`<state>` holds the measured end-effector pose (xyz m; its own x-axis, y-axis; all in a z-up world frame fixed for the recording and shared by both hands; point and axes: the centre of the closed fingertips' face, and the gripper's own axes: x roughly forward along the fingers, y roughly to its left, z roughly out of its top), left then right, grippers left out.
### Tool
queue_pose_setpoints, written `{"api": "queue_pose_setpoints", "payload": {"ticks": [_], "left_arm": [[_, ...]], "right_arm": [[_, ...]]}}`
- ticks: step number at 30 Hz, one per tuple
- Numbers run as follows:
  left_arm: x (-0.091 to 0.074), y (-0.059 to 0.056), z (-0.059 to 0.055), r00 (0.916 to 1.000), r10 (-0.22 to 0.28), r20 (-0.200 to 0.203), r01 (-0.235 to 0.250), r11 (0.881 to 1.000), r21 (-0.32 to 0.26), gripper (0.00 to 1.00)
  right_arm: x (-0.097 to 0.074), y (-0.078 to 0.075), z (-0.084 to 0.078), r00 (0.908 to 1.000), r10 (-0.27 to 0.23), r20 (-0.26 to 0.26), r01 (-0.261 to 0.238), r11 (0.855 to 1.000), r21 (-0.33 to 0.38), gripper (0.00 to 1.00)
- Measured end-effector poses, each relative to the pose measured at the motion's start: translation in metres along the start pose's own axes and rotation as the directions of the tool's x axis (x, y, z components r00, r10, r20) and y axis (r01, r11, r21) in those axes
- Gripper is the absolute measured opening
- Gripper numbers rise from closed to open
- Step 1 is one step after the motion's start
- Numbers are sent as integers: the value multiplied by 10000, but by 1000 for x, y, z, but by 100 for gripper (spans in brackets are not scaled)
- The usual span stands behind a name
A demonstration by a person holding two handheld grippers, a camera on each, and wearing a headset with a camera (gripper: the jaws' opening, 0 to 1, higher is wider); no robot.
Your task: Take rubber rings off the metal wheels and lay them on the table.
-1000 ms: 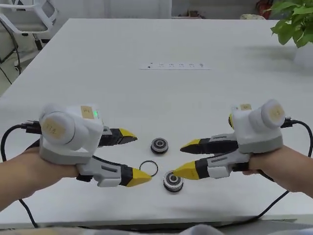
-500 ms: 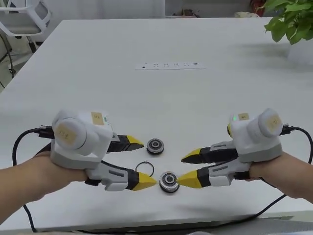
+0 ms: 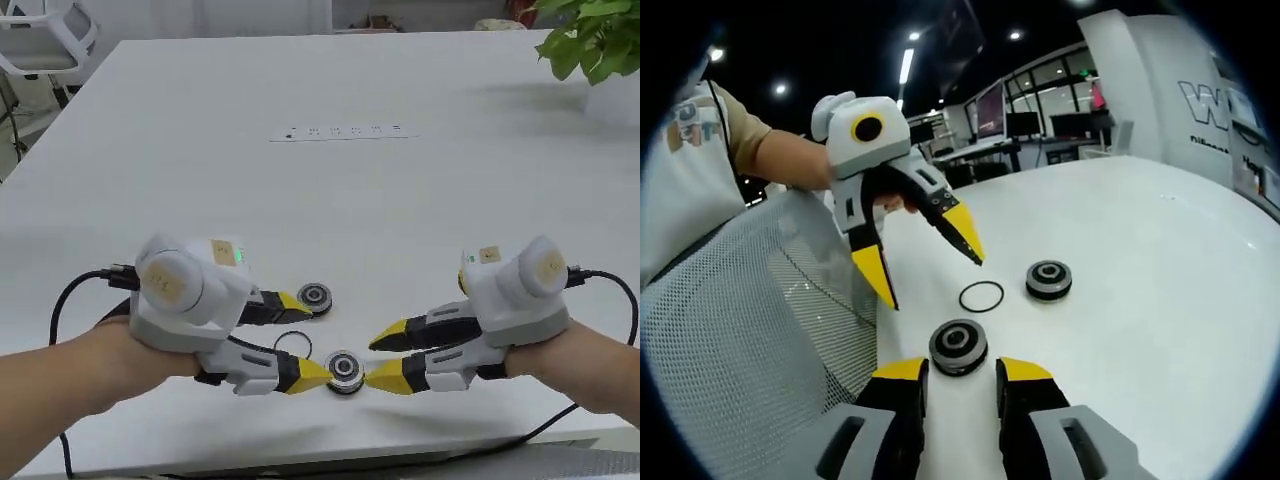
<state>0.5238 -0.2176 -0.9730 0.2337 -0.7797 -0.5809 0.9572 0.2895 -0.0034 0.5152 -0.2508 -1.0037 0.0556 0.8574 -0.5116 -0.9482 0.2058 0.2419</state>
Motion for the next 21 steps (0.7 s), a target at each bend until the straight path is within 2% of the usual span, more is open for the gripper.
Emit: {"api": "queue_pose_setpoints", "payload": {"ticks": [9, 21], "left_arm": [[8, -4, -5, 9996, -209, -165, 208, 9998, -46, 35], [24, -10, -8, 9986, -377, -365, 376, 9993, -31, 30]], "right_arm": [[5, -1, -10, 9999, 46, -152, -46, 10000, -19, 19], [11, 0, -10, 10000, 47, -71, -47, 10000, -36, 16]]}}
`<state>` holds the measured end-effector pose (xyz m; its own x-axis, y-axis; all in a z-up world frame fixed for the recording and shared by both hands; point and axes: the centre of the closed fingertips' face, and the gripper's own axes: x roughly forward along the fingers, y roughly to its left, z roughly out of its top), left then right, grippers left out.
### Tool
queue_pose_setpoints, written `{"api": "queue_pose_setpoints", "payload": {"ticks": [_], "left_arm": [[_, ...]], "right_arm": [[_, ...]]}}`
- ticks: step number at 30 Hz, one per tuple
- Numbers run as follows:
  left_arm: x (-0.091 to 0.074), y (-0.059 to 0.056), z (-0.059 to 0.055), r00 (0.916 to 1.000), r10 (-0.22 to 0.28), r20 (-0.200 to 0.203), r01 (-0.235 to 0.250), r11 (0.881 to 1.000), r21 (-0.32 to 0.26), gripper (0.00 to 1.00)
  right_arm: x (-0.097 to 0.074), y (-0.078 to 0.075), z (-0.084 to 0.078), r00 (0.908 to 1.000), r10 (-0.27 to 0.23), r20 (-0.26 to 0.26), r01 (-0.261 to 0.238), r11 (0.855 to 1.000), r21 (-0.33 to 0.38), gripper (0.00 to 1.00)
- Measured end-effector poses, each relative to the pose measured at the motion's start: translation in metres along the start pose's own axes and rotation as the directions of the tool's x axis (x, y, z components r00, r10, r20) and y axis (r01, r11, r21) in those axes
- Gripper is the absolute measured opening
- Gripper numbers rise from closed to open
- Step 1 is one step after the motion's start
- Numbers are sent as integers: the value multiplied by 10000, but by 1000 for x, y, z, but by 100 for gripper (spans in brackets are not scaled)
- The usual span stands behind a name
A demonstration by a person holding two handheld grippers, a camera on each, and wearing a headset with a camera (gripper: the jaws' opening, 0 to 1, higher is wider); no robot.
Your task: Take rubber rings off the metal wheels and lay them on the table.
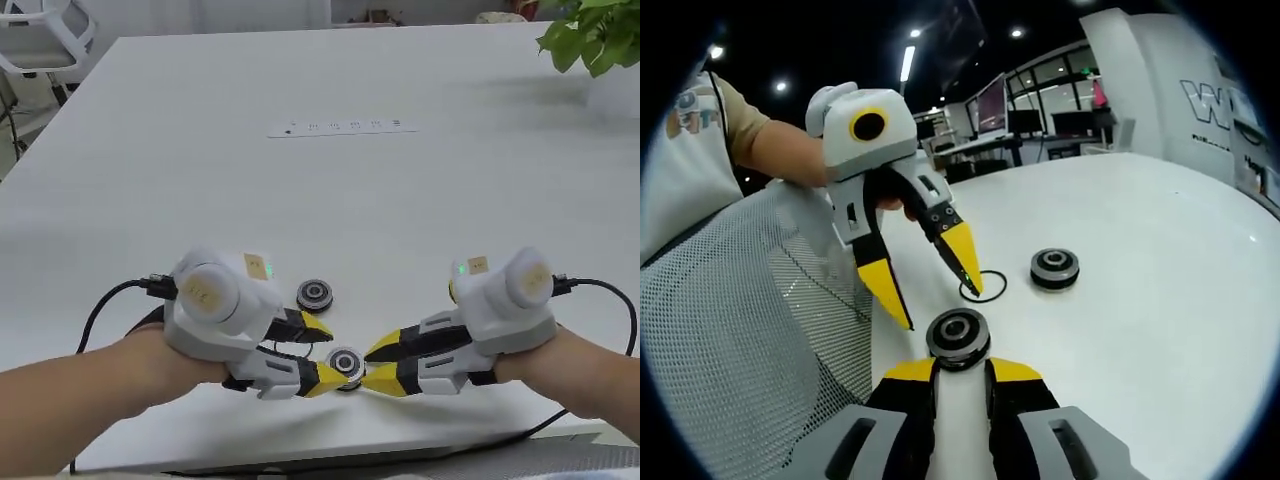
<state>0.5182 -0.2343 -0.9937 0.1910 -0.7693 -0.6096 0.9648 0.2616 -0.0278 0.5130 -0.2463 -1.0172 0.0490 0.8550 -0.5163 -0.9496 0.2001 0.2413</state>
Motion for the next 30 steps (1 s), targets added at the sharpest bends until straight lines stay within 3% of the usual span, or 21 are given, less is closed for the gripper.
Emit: {"api": "queue_pose_setpoints", "payload": {"ticks": [12, 18, 20, 30], "left_arm": [[8, -2, -5, 9998, 35, -216, -32, 9999, 137, 20], [9, -1, -4, 9997, 180, -155, -177, 9997, 159, 16], [9, -1, -3, 9993, 335, -179, -327, 9986, 426, 15], [8, 1, -4, 9984, 572, 17, -572, 9980, 261, 13]], "right_arm": [[3, -1, -1, 10000, 5, -47, -6, 9999, -158, 14], [4, -1, -1, 10000, -72, -5, 72, 9996, -267, 12], [3, -1, -1, 9999, -102, 9, 102, 9993, -368, 11], [4, -1, -1, 9998, -142, 134, 150, 9981, -599, 10]]}}
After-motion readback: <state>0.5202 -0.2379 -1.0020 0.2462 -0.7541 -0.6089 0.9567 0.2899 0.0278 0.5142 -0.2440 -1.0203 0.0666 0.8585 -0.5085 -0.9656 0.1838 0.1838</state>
